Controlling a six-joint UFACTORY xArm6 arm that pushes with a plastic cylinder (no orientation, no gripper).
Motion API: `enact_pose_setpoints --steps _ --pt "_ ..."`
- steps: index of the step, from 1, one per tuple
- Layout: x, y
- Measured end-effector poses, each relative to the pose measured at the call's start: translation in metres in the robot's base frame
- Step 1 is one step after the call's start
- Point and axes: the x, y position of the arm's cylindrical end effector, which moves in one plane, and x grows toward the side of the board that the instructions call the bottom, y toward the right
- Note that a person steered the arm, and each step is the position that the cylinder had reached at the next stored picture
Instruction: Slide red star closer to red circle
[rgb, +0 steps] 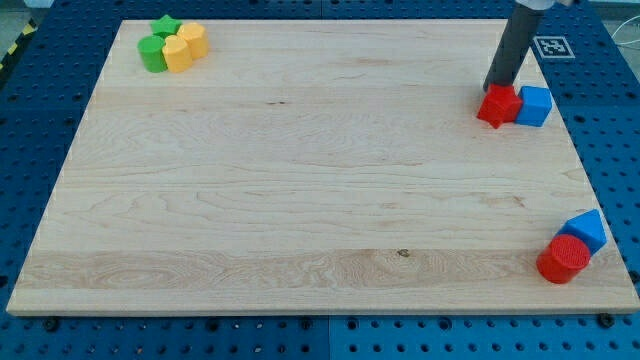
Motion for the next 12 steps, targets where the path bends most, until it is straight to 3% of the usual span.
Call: enact_pose_setpoints --steps 9,10,11,12 --pt "0.185 -0.049" --pt "0.192 -0.052" --pt "0.179 -0.098" --pt "0.142 -0.091"
